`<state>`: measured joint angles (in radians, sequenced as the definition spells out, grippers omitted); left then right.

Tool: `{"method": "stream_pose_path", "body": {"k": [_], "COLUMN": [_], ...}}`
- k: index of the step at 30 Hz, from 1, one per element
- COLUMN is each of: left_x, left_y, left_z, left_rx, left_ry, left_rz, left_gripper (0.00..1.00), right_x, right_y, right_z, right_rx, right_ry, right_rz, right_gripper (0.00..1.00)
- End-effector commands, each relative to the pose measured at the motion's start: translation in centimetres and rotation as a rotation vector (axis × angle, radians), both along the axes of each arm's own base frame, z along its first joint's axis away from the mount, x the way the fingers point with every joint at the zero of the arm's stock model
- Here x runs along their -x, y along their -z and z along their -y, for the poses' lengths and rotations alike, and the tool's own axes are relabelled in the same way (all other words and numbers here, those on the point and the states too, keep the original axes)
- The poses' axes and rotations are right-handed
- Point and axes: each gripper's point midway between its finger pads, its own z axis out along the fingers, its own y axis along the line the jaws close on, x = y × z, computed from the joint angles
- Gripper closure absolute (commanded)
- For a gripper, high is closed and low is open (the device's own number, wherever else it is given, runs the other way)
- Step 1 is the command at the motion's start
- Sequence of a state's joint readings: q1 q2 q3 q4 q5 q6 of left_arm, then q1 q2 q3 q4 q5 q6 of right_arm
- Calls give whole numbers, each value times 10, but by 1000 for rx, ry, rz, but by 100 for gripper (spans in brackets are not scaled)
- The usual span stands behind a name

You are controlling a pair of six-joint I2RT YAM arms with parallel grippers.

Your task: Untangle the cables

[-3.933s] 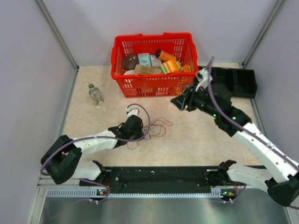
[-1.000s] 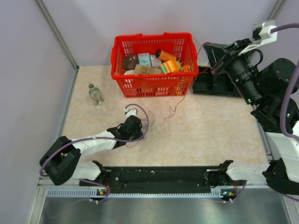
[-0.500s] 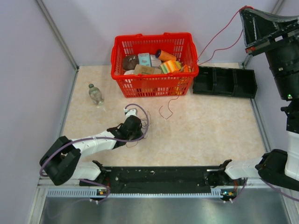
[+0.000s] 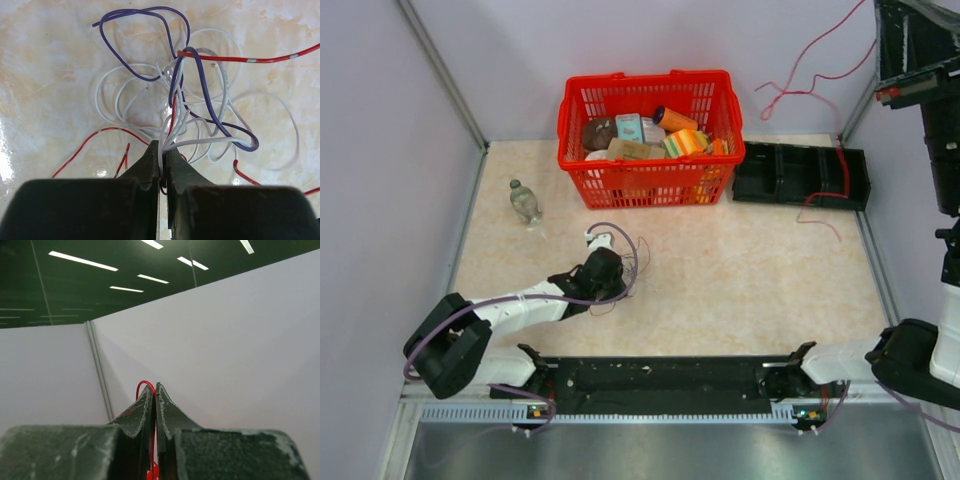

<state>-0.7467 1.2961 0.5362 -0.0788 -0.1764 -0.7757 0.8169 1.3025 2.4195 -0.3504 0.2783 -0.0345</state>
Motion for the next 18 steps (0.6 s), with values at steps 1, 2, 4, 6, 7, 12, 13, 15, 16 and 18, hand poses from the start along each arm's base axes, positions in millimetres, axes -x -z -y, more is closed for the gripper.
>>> {"method": "stream_pose_path", "body": {"k": [1,2,4,6,7,12,13,15,16,18], "left_x": [-8,-7,-8,-6,-2,10,12,16,17,19], "left_y": [-15,-18,-28,-40,-47,-100,-110,-125,-131,-132], "left_z": [3,3,5,10,14,34,37,38,37,34], "left_rx": [42,46,63,101,127,285,312,345,355,358], "left_ry": [1,8,28,60,94,214,233,253,259,258], "left_rz": [62,69,97,131,146,237,258,288,306,321], "left_gripper": [99,96,81,66,60,45,44,42,42,42], "right_x": [13,8,-5,-12,-15,-28,-31,-34,-39,-47], "right_y": [-4,4,26,46,55,92,100,114,126,150], "right_z": [13,11,5,2,1,-4,-8,-14,-18,-25], "right_rx": [-33,-26,-1,17,26,64,80,76,91,121], "right_ry": [1,10,32,43,45,70,71,49,53,59], "right_rz": [41,17,-43,-87,-106,-183,-197,-231,-257,-307], "right_gripper": [100,100,100,100,100,100,100,100,100,100]}}
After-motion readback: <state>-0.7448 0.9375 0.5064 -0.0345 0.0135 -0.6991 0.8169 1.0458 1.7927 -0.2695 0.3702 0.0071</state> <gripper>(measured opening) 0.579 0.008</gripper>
